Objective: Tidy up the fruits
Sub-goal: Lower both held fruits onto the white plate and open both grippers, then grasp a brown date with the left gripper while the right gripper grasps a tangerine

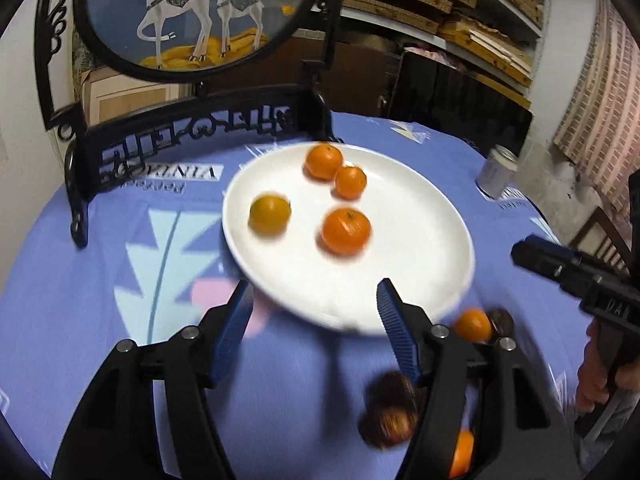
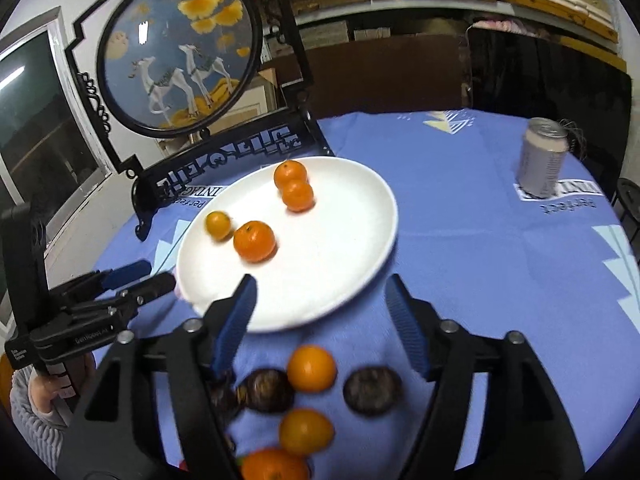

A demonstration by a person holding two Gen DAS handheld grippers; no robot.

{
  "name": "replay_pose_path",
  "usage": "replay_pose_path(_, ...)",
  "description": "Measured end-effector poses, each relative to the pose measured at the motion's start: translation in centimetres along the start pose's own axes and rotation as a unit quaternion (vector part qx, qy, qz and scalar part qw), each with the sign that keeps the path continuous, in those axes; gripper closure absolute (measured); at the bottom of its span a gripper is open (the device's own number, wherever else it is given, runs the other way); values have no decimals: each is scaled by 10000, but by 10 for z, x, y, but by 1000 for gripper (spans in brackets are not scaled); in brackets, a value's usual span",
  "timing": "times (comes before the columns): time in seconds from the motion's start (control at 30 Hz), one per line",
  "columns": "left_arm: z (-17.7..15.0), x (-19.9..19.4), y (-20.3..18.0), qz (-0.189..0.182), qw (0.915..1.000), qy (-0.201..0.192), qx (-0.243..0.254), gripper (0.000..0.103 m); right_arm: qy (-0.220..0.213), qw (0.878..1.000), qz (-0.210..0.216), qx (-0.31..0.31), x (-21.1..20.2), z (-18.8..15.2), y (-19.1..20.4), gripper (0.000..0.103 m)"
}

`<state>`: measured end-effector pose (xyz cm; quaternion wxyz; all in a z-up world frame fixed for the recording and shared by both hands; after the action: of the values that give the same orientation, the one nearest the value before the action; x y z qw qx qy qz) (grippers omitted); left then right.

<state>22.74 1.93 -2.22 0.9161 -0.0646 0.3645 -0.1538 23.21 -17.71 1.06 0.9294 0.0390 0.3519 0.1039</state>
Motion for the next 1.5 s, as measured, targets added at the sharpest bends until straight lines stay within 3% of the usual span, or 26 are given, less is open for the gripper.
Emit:
replay_pose_path(0.23,-47,-13,-25,-190,9993,214,256,38,13,9994,-7,342,-39,-43,-27,27)
replay_pose_path(0.4,-68,-15,-29,-132,9984,383,386,38,26,9987,42,513,-53,-63,-42,24)
replay_pose_path(0.83,-73,13,-38,-120,9961,636,602,36,102,9981,146,598,-52,-63,-43,20)
replay_pose_path(0.9,-72,15,-37,-77,9959,629,649,30,121,9980,144,600,-51,-64,-43,20)
replay_pose_path(0.97,-73,18,-33,132,9951,633,743,9,142,9978,162,633,-50,-64,-43,19)
replay_pose_path(1.0,-74,19,-30,209,9944,663,794,7,150,9977,174,644,-50,-64,-44,19)
replay_pose_path(1.07,-75,15,-22,232,9950,668,707,7,148,9975,188,664,-51,-64,-44,19)
replay_pose_path(1.27,-75,-10,11,788,9953,442,342,7,154,9972,245,687,-52,-64,-44,19)
replay_pose_path(1.33,-76,-16,12,721,9964,352,262,7,174,9974,284,646,-52,-65,-41,19)
replay_pose_path(1.5,-82,-10,-17,666,9930,374,899,7,335,9975,499,382,-49,-73,-22,19)
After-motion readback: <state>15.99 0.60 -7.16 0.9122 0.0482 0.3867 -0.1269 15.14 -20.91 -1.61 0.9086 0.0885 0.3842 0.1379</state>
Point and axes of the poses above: each gripper's, at about its wrist camera, not at the fingertips, and x roughly the way its jaws point, y to its left, z to its top, the point moved 6 cm from there along x, roughly the way its jaws point, and after that the axes turned 7 degrees about -z, right-handed, at the moved point
